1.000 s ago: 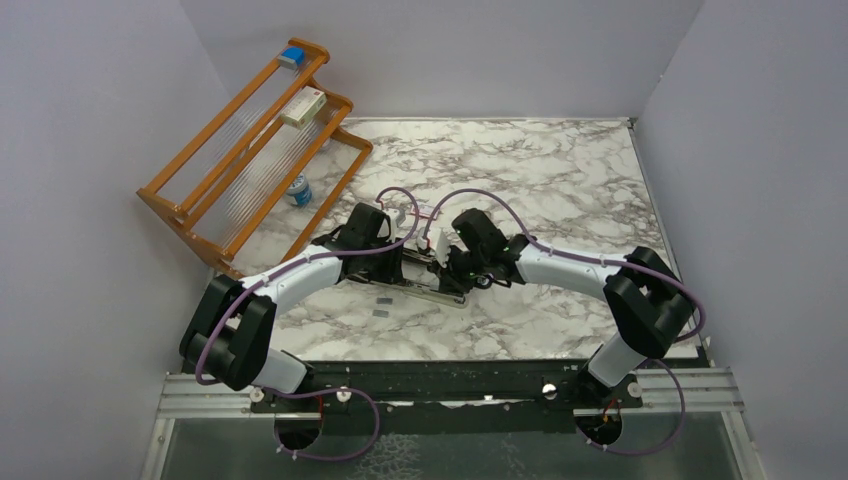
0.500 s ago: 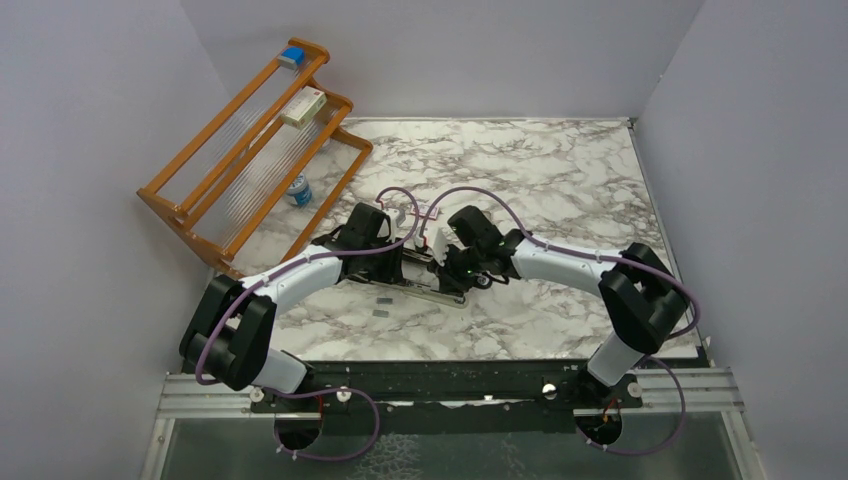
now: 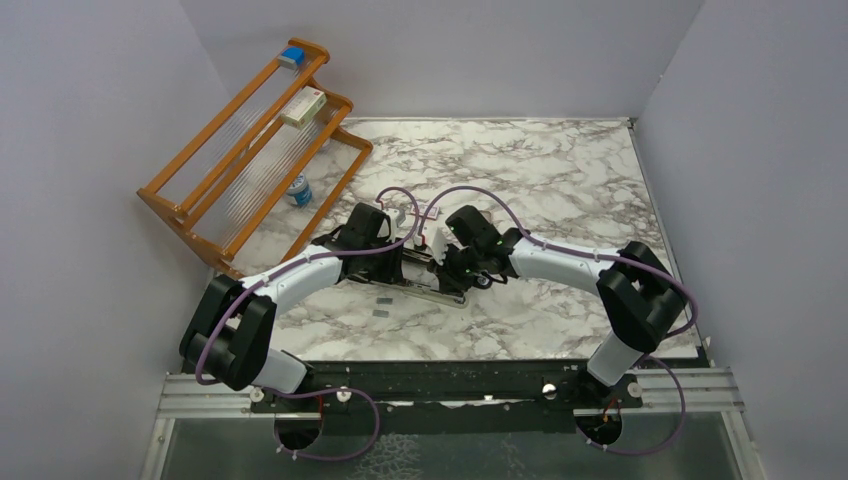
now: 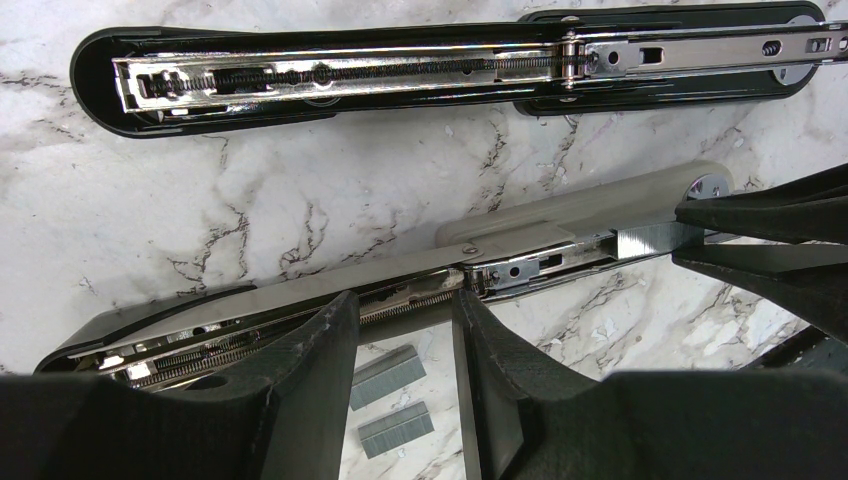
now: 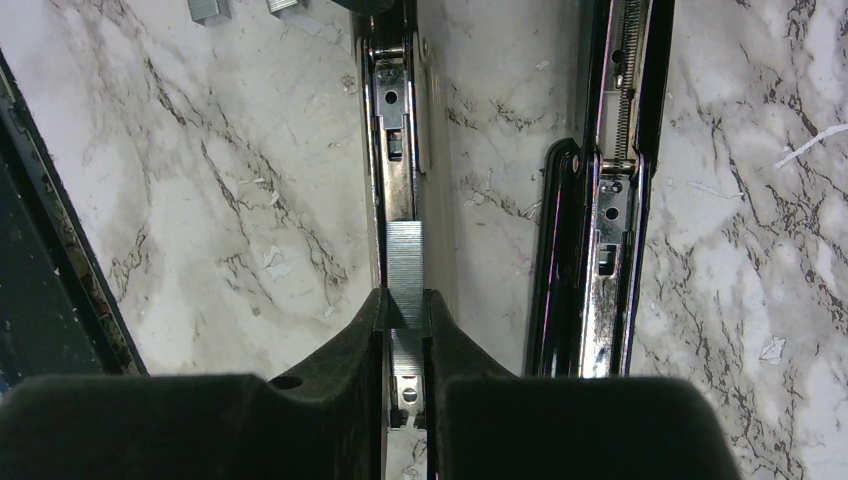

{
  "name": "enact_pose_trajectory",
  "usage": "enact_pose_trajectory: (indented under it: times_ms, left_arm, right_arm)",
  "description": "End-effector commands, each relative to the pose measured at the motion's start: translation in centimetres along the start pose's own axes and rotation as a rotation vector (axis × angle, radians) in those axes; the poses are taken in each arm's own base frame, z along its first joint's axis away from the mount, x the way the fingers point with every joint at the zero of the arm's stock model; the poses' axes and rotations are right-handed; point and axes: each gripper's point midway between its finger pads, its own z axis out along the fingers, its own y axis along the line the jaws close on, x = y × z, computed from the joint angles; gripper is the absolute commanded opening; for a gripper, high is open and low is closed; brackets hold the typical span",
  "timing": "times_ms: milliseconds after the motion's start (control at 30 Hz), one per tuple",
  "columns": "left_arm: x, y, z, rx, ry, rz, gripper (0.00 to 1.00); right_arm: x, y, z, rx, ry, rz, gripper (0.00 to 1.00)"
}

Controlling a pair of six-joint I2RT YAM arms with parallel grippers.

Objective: Load the staples into the stapler

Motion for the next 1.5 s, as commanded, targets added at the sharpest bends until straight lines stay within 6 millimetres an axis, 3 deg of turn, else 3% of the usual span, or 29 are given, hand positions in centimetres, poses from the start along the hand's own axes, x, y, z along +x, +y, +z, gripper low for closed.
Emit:
enact_pose_trajectory:
  times_ms: [0, 900, 1333, 1467]
  left_arm:
    - [1.0, 0.6, 0.4, -0.025, 0.046, 0.004, 0.43]
    - [1.1, 0.6, 0.4, -0.025, 0.047, 0.004, 0.43]
    - [1.1, 0.6, 0.5, -0.027, 0.050, 0.005, 0.43]
    - [1.1, 0.6, 0.5, -0.025, 0.050, 0.006, 0.43]
  right_arm:
    - [0.9, -1.0, 0.1, 0.064, 0.050, 0.030, 0.02]
    - [1.1, -2.0, 0.0, 0.109, 0.059, 0.070, 0.02]
    - [-0.1, 0.9, 0.2, -0.096, 0.023, -0.047, 0.02]
    - [0.5, 1.1, 0.3, -0.116, 0.050, -0.045, 0.02]
